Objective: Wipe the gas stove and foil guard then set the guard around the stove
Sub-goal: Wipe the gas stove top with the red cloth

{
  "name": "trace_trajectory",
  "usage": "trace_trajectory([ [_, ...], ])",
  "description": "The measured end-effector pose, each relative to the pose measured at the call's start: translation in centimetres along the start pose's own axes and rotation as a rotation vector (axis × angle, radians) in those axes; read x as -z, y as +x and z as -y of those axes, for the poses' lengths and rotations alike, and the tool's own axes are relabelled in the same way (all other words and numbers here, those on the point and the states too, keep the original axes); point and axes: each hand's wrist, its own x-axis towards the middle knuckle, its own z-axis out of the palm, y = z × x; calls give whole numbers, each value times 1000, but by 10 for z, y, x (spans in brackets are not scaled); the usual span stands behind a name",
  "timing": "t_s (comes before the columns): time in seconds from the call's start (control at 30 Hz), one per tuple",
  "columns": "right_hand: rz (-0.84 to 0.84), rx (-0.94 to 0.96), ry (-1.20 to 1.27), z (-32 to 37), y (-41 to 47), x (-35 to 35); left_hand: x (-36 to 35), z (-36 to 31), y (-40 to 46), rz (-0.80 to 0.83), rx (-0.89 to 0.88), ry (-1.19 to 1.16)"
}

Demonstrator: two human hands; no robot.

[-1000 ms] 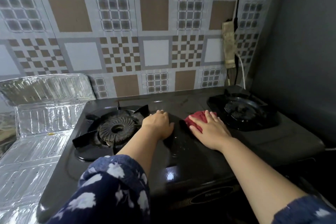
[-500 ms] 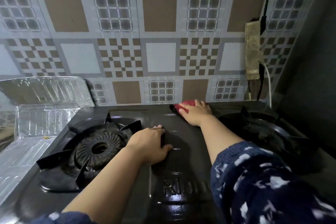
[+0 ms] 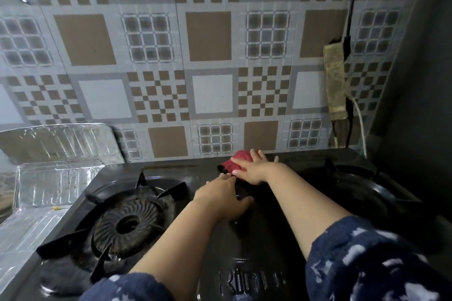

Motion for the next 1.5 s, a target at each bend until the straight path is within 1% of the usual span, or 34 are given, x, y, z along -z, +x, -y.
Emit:
trace_trajectory([
  [0.1,161,26,-180,-15,11,20,-10,-4,11,43,-25,7],
  [0.17,233,50,-221,-28,15,32,-17,-9,14,38,-57,18],
  [0.23,284,66,-201,-43,16,37,-21,-14,17,50,-96,26],
  [0.27,290,60,-171,-48,15,37,-21,-16,18,68,-103,33],
  [0.33,262,50,-153,-82,28,45,-33,-36,47,68,-84,19],
  [0.47,271,67,-47,-106,29,50,-36,-41,48,70,-71,55],
  [0.63,295,-44,91,-154,37,58,-38,-41,55,109,-44,66],
  [0.77,291,-85,159,-192,30,62,-37,-40,56,120,-49,67],
  [0.9,236,-113,228,-220,19,56,-34,-40,54,152,-50,76],
  [1.1,147,-67,336,-252,4,42,-35,-42,54,133,-51,64],
  [1.2,66,-80,362,-261,-4,29,-34,-41,55,126,-57,74],
  [1.27,14,-126,393,-266,-9,22,-35,-41,55,119,-60,71],
  [1.4,-11,-280,358,-266,-17,20,-36,-41,56,117,-66,71],
  [1.5,-91,-335,366,-263,-17,17,-36,-42,56,114,-66,79],
])
